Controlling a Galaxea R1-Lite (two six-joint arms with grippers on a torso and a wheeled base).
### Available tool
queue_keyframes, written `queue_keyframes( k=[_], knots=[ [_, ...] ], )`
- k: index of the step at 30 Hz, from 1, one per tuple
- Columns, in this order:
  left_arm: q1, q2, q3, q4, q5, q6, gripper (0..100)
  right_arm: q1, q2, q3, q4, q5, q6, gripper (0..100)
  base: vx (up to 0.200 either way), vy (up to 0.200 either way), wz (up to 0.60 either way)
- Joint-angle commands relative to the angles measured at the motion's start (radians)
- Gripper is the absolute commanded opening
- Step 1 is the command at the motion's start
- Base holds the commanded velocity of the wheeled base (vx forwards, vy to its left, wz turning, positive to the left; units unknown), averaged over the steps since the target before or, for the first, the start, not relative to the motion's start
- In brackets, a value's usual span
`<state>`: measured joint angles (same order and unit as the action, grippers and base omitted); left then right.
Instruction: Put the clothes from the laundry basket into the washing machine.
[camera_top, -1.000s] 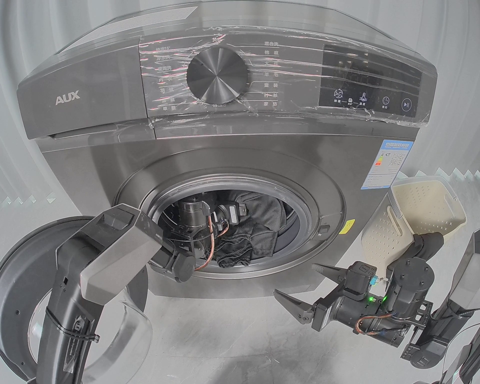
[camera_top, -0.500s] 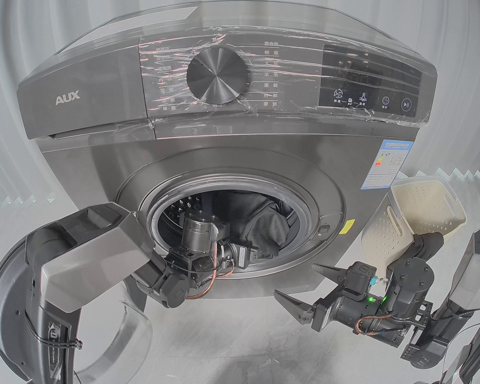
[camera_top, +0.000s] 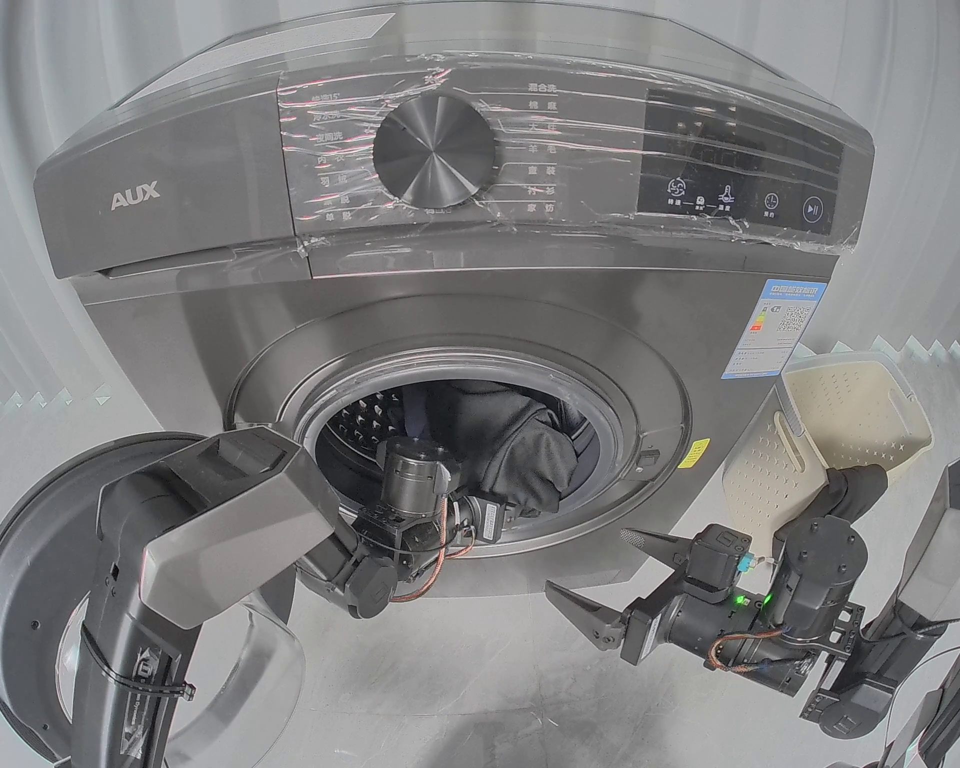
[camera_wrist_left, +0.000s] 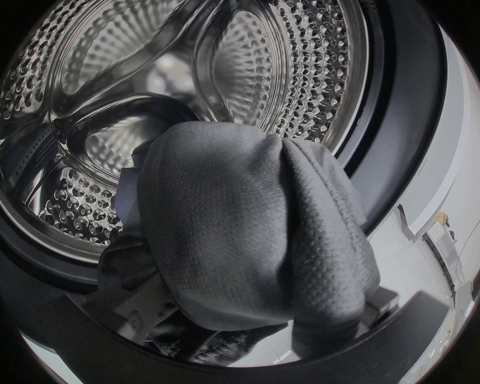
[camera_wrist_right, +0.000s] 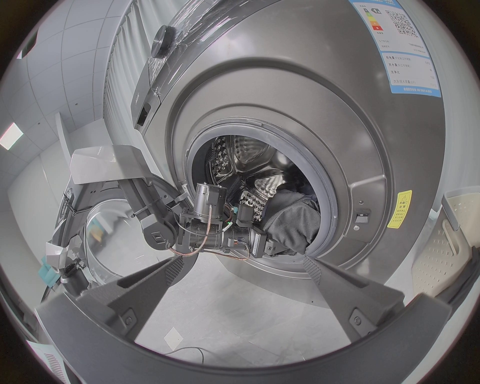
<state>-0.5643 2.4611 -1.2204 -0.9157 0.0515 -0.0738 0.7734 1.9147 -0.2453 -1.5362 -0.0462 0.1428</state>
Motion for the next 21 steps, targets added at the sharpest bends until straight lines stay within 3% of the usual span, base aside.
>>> queue_keyframes(
  k=[1, 7, 21],
  knots=[
    [0.010, 0.029, -0.019, -0.003, 0.002, 0.000, 0, 0.001, 0.001, -0.003, -0.001, 0.000, 0.000, 100, 0.000, 0.000, 0.00],
    [0.032, 0.013, -0.090, -0.023, 0.007, -0.011, 0, 0.004, 0.007, -0.006, -0.001, 0.000, 0.000, 100, 0.000, 0.000, 0.00],
    [0.095, 0.128, -0.493, -0.060, 0.131, -0.017, 0, 0.015, 0.007, -0.011, -0.001, 0.000, 0.001, 100, 0.000, 0.000, 0.00]
  ],
)
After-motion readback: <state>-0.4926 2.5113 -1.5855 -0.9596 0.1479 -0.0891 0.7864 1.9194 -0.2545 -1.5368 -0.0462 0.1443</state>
